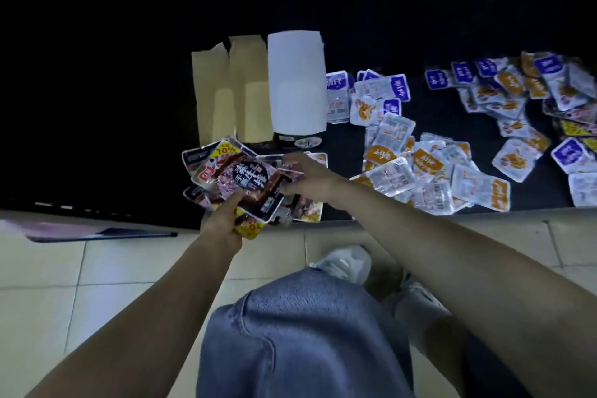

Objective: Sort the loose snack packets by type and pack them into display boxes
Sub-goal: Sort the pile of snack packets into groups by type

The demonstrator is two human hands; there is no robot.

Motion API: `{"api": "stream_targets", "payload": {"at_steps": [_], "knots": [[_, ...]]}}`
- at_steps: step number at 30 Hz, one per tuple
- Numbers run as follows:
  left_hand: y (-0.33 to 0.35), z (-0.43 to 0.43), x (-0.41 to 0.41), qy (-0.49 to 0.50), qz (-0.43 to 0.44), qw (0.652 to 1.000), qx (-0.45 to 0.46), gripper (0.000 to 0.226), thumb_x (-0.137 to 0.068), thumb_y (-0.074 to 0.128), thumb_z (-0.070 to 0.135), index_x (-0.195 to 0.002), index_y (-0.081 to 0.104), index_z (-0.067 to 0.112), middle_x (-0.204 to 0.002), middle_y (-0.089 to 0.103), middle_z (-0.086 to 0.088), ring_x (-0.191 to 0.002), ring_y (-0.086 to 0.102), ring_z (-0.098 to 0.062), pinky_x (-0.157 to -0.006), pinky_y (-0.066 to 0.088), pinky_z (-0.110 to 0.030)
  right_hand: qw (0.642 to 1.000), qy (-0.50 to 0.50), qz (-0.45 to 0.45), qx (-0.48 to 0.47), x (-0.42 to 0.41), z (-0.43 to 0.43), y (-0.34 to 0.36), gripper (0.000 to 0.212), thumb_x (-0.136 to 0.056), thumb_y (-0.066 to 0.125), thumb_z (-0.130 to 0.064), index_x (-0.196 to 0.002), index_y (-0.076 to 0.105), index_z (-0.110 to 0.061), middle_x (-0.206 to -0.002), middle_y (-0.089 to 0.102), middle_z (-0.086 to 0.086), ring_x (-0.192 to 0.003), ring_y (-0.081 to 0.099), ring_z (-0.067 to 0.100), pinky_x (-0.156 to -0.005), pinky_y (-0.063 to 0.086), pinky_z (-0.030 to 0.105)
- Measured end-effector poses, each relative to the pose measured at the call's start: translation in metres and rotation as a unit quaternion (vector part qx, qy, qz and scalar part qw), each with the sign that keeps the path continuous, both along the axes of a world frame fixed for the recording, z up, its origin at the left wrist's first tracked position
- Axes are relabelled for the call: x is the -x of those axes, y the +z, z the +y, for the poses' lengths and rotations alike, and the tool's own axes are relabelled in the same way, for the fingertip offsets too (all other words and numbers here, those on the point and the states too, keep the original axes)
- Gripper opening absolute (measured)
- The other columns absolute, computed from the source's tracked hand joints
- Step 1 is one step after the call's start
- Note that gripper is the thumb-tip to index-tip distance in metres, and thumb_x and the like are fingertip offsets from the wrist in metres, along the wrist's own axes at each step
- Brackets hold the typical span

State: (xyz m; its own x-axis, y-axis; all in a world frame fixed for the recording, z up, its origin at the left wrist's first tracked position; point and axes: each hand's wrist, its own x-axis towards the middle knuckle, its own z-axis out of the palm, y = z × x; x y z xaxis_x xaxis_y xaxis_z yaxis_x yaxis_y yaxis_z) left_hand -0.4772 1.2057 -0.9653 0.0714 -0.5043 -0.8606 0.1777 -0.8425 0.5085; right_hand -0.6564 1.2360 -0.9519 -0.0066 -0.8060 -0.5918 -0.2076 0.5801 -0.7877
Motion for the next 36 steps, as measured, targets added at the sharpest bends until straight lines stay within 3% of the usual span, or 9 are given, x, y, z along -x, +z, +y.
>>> {"api": "stream_targets", "payload": {"at_steps": [4,7,11,13,15,17,20,29,36], "knots": [[-0.008,-0.001,0.020,-0.010,0.034,0.999,0.002,0.039,-0.099,0.051,0.030,-0.129,0.053,0.006,-0.126,0.061,-0.013,-0.096,0.064,-0.027,-0.078,0.055,-0.043,0.973,0.147,0.172,0.038,-0.015,0.002,-0.021,0.087,-0.080,0.074,-0.027,-0.150,0.023,-0.034,-0.159,0.008,0.006,-0.146,0.006,0.030,-0.118,0.017,0.047],[-0.008,-0.006,0.035,-0.190,-0.152,0.970,0.019,0.047,-0.099,0.043,0.044,-0.118,0.057,0.003,-0.109,0.065,-0.018,-0.082,0.064,-0.029,-0.077,0.056,-0.044,0.937,0.245,0.247,0.029,-0.015,0.013,-0.028,0.099,-0.083,0.071,-0.040,-0.153,0.000,-0.038,-0.160,-0.017,-0.003,-0.147,-0.009,0.030,-0.117,0.013,0.054],[0.006,-0.011,0.018,-0.452,-0.297,0.841,0.020,0.067,-0.098,0.026,0.057,-0.072,0.060,0.005,-0.065,0.060,-0.013,-0.057,0.057,-0.025,-0.058,0.045,-0.030,0.916,0.267,0.294,0.052,-0.010,0.017,-0.036,0.099,-0.087,0.068,-0.028,-0.152,-0.005,-0.038,-0.160,-0.020,-0.001,-0.148,-0.010,0.028,-0.116,0.018,0.054],[0.009,-0.011,0.004,-0.514,-0.410,0.738,0.151,0.054,-0.099,0.034,0.047,-0.071,0.058,0.008,-0.070,0.058,-0.012,-0.071,0.061,-0.029,-0.060,0.040,-0.030,0.905,0.277,0.316,0.064,-0.008,0.015,-0.039,0.098,-0.088,0.067,-0.020,-0.152,-0.004,-0.039,-0.160,-0.018,-0.001,-0.148,-0.009,0.027,-0.115,0.020,0.055],[0.011,-0.008,-0.002,-0.489,-0.469,0.620,0.397,0.029,-0.095,0.046,0.032,-0.081,0.059,0.010,-0.084,0.058,-0.012,-0.088,0.059,-0.033,-0.065,0.039,-0.033,0.903,0.275,0.321,0.076,-0.007,0.014,-0.041,0.100,-0.085,0.066,-0.009,-0.152,-0.002,-0.040,-0.160,-0.016,-0.002,-0.148,-0.009,0.026,-0.115,0.023,0.054],[0.010,-0.010,0.004,-0.509,-0.459,0.516,0.514,0.026,-0.089,0.054,0.029,-0.110,0.060,0.015,-0.122,0.053,-0.015,-0.119,0.045,-0.034,-0.090,0.039,-0.044,0.906,0.265,0.318,0.089,-0.003,0.015,-0.043,0.101,-0.082,0.067,-0.004,-0.152,0.002,-0.039,-0.161,-0.013,0.000,-0.148,-0.007,0.026,-0.115,0.025,0.050],[0.005,-0.016,0.017,-0.691,-0.433,0.444,0.370,0.061,-0.094,0.048,0.042,-0.150,0.024,0.032,-0.162,0.008,-0.004,-0.148,0.004,-0.027,-0.117,0.011,-0.050,0.910,0.258,0.310,0.101,0.005,0.019,-0.044,0.096,-0.082,0.070,-0.015,-0.154,0.009,-0.031,-0.161,-0.008,0.003,-0.148,-0.002,0.027,-0.117,0.023,0.043],[0.016,-0.017,0.035,-0.680,-0.439,0.449,0.379,0.045,-0.093,0.053,0.028,-0.137,0.051,0.019,-0.153,0.028,-0.013,-0.140,0.022,-0.033,-0.112,0.022,-0.046,0.936,0.192,0.275,0.106,0.056,0.032,-0.018,0.072,-0.087,0.065,-0.013,-0.150,0.030,-0.020,-0.154,0.028,0.011,-0.140,0.029,0.028,-0.110,0.030,0.033],[0.039,-0.005,0.118,-0.681,-0.306,0.413,0.522,0.022,-0.088,0.053,0.017,-0.100,0.071,0.012,-0.098,0.065,-0.014,-0.097,0.058,-0.034,-0.084,0.044,-0.038,0.942,0.155,0.295,0.026,0.165,0.072,0.021,0.035,-0.092,0.059,-0.010,-0.128,0.059,-0.012,-0.120,0.062,0.003,-0.103,0.059,0.019,-0.081,0.038,0.017]]}}
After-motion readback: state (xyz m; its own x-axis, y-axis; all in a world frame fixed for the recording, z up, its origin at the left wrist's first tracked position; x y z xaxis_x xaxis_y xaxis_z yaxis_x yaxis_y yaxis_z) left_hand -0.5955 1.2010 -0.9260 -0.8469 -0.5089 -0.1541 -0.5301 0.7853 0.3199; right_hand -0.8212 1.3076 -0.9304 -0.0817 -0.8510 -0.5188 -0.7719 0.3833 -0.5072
